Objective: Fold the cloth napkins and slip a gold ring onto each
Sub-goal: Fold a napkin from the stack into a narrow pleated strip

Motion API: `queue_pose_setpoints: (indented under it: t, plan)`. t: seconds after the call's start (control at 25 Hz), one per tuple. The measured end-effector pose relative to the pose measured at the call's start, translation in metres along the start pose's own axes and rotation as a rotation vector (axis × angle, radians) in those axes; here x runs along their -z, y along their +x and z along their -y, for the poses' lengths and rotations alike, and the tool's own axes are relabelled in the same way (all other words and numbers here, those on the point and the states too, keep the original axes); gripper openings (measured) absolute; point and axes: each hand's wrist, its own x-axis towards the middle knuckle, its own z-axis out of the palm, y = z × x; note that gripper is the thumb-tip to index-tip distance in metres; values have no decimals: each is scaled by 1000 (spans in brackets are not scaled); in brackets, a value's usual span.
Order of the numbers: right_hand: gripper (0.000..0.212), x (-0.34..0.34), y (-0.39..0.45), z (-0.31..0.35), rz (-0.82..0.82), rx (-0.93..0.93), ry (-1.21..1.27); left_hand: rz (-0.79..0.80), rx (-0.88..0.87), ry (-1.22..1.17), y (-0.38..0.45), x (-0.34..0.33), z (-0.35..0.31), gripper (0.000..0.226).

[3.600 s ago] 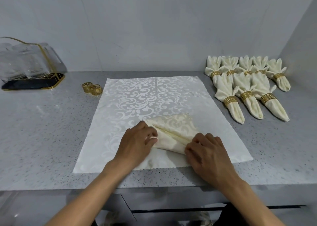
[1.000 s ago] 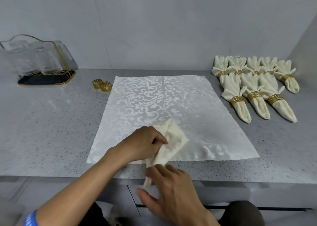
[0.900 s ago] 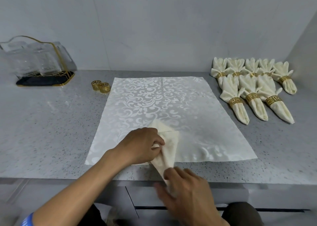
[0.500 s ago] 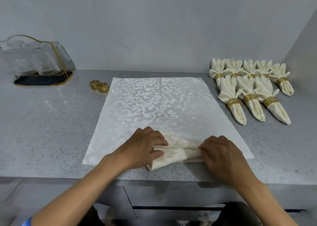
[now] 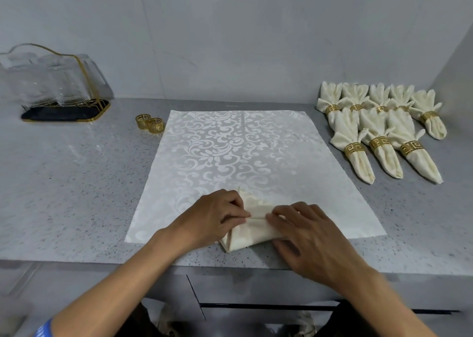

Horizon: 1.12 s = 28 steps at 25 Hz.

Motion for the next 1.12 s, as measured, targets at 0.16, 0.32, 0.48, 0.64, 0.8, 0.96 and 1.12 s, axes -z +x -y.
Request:
queue_pose_setpoints:
  t: [0.16,0.32,0.48,0.64,0.8,0.96,1.12]
  plan:
    - [31,-12,8,-10,1,-31,207,26,-92,129,-7,7,-3,29]
    - [37,-17,12,-16,-31,-98,386,237,-175,283,-23,19,-3,57]
    - [36,-18,11,-12,-33,-102,369,74,-66,301,-21,4,-12,47]
    - [34,-12,5,-15,-4,-109,334,-45,11,339,-11,-12,-17,39]
    - [34,-12,2,7,-45,-171,298,-23,-50,393,-21,-1,-7,39]
    - [25,-13,0,15,-110,-213,218,-16,-64,496,-21,-2,-11,34]
    - [5,-10,3,17,-67,-224,126,-75,-13,399,-17,-4,-11,34]
